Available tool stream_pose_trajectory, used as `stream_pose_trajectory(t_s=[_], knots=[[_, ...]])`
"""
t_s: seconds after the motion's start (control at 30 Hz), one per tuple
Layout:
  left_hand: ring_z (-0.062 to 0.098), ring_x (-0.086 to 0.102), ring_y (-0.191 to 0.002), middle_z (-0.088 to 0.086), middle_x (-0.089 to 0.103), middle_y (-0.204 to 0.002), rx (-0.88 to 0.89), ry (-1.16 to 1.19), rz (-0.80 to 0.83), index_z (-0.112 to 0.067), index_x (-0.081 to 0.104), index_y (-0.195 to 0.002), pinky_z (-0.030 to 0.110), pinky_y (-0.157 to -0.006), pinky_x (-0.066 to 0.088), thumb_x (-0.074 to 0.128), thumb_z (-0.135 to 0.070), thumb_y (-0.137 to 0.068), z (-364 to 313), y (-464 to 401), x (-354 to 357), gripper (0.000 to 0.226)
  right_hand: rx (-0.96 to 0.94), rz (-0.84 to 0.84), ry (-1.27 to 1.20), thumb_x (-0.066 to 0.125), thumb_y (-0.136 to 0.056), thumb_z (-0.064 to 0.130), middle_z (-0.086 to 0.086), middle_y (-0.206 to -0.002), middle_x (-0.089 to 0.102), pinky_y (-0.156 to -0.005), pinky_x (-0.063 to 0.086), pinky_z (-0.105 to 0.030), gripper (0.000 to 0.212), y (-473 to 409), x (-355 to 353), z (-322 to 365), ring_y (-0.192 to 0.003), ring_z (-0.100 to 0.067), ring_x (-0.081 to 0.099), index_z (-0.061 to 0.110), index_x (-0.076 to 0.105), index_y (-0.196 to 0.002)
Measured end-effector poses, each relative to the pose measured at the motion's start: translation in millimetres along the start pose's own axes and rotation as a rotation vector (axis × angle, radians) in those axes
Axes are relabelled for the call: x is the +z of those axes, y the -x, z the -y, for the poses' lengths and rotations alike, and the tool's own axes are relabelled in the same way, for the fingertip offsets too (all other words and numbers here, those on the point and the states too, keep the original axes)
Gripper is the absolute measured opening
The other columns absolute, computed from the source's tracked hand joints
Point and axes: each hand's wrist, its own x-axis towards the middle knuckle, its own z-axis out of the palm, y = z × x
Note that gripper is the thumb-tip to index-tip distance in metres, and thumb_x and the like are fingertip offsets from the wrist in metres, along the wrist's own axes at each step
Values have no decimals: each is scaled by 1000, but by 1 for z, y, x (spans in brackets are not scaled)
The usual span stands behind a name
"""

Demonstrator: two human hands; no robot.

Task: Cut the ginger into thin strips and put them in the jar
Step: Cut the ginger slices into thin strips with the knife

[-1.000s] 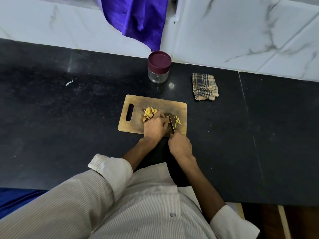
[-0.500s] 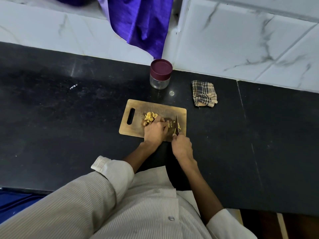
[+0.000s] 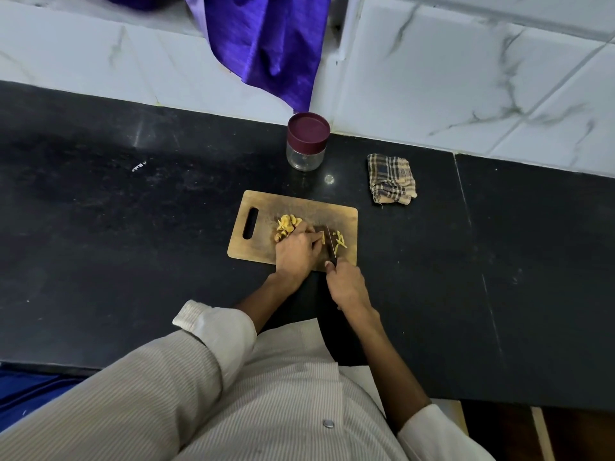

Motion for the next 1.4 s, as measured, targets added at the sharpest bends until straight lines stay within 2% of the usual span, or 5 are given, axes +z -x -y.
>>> stream_pose_trajectory(t_s=[0.4,0.63,0.87,1.13,1.4], knots=[[17,63,-91,-1,56,-120,9,-17,2,-18,69,-116,30,-70,49,53,-26,-96,-1,-1,0,26,-16,-13,17,40,-105,30,-15,-108,64,-87,53,-51,29,-6,7,0,-98,-32,63,7,56,-114],[19,64,-87,0,57,-117,19,-9,9,-16,71,-112,35,-70,53,52,-26,-97,1,-2,1,26,38,-25,107,38,-105,25,-18,-119,61,-80,42,-38,30,-9,11,5,-110,-35,59,4,51,-123],[20,64,-90,-1,57,-120,5,-10,23,-18,71,-112,34,-72,53,52,-28,-97,-2,-3,0,26,70,-26,161,42,-102,18,-17,-123,62,-85,48,-41,31,-8,15,9,-112,-34,60,3,50,-127],[20,64,-78,-1,59,-111,53,-37,-13,-16,74,-103,26,-57,42,54,-29,-97,4,-1,1,25,59,-20,176,40,-104,23,-18,-120,63,-79,46,-39,31,8,19,0,-108,-33,62,3,48,-127],[20,64,-82,2,58,-114,101,-14,6,-14,72,-107,33,-63,53,56,-21,-94,3,2,0,21,68,-68,91,42,-102,19,-17,-121,62,-84,46,-39,30,-1,17,11,-111,-33,61,3,50,-127]])
